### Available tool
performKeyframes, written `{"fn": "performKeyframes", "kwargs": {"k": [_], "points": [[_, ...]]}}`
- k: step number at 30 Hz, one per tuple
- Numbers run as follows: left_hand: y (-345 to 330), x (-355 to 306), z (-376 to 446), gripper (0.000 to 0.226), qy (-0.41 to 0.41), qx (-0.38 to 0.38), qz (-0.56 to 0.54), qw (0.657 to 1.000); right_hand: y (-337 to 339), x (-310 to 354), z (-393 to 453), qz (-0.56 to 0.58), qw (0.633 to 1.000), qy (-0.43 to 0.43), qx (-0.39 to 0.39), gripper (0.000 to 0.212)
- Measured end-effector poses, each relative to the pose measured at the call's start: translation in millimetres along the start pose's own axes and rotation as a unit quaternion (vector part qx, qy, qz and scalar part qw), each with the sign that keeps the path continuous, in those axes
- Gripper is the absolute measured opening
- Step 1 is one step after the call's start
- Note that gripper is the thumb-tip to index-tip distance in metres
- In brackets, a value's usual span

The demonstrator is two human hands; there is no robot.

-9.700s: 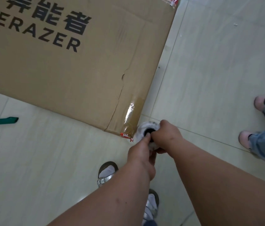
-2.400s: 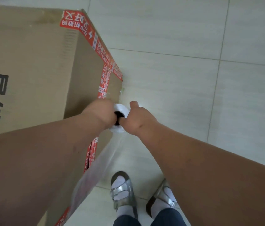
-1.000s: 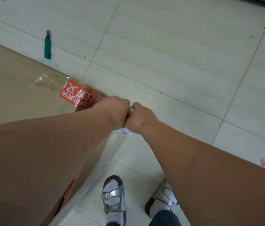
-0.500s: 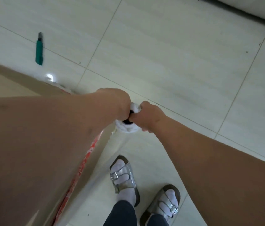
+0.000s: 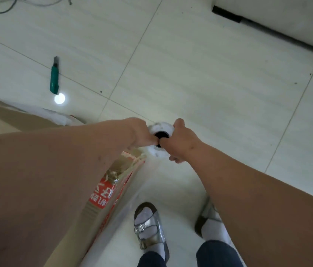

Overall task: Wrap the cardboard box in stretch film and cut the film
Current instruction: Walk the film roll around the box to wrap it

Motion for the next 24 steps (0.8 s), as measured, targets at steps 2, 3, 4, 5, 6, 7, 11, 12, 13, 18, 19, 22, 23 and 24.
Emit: {"fn": "performKeyframes", "kwargs": {"k": [2,3,4,5,6,7,11,12,13,18,19,22,23,24], "points": [[-13.9,3.1,4.9,0.036,0.020,0.059,-0.060,0.996,3.6,3.7,7.4,-0.058,0.998,-0.008,0.032,0.053],[-11.7,3.7,6.9,0.030,0.022,0.047,-0.067,0.996,7.2,10.4,11.7,-0.101,0.994,0.009,0.040,0.059],[-6.4,4.2,8.7,0.025,0.023,0.020,-0.055,0.998,8.9,18.2,15.4,-0.132,0.990,0.033,0.048,0.064],[0.7,2.4,9.1,0.021,0.021,-0.013,-0.027,0.999,7.6,22.1,18.0,-0.145,0.986,0.050,0.064,0.068],[10.0,-1.9,8.9,0.017,0.014,-0.052,0.006,0.999,3.6,23.6,21.1,-0.141,0.985,0.059,0.081,0.069],[20.5,-7.0,7.2,0.012,0.004,-0.092,0.030,0.995,-0.2,23.5,23.2,-0.117,0.987,0.058,0.094,0.067],[57.7,-27.2,-11.5,0.008,-0.044,-0.229,0.083,0.969,11.7,18.7,30.1,0.041,0.997,0.053,0.044,0.052],[61.7,-30.8,-15.7,0.007,-0.056,-0.251,0.091,0.962,14.4,17.2,31.1,0.063,0.996,0.057,0.039,0.052],[64.8,-33.5,-19.6,0.007,-0.065,-0.272,0.099,0.955,15.6,16.4,32.5,0.072,0.995,0.059,0.042,0.053],[54.4,-22.1,-14.2,0.015,-0.060,-0.246,0.076,0.964,-3.6,19.4,45.5,0.051,0.991,0.034,0.116,0.060],[49.3,-18.2,-12.1,0.017,-0.052,-0.230,0.062,0.970,-5.9,21.9,48.0,0.016,0.991,0.034,0.126,0.057],[37.5,6.5,-2.6,0.032,0.025,-0.178,-0.032,0.983,-3.2,31.8,54.3,-0.033,0.990,0.044,0.126,0.055],[28.8,18.6,3.4,0.039,0.068,-0.131,-0.079,0.986,-2.0,34.2,56.0,-0.033,0.990,0.036,0.134,0.055],[18.0,27.3,8.1,0.045,0.103,-0.068,-0.140,0.982,0.2,36.8,58.2,-0.034,0.989,0.027,0.143,0.056]]}}
Point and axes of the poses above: each hand's wrist, its own z-axis towards the middle knuckle, its own y-axis out of the back of the hand, x = y × z, the point moved 10 cm from there along z, towards the middle knuckle, and after that the axes turned 4 degrees about y, right-handed, at the moved point
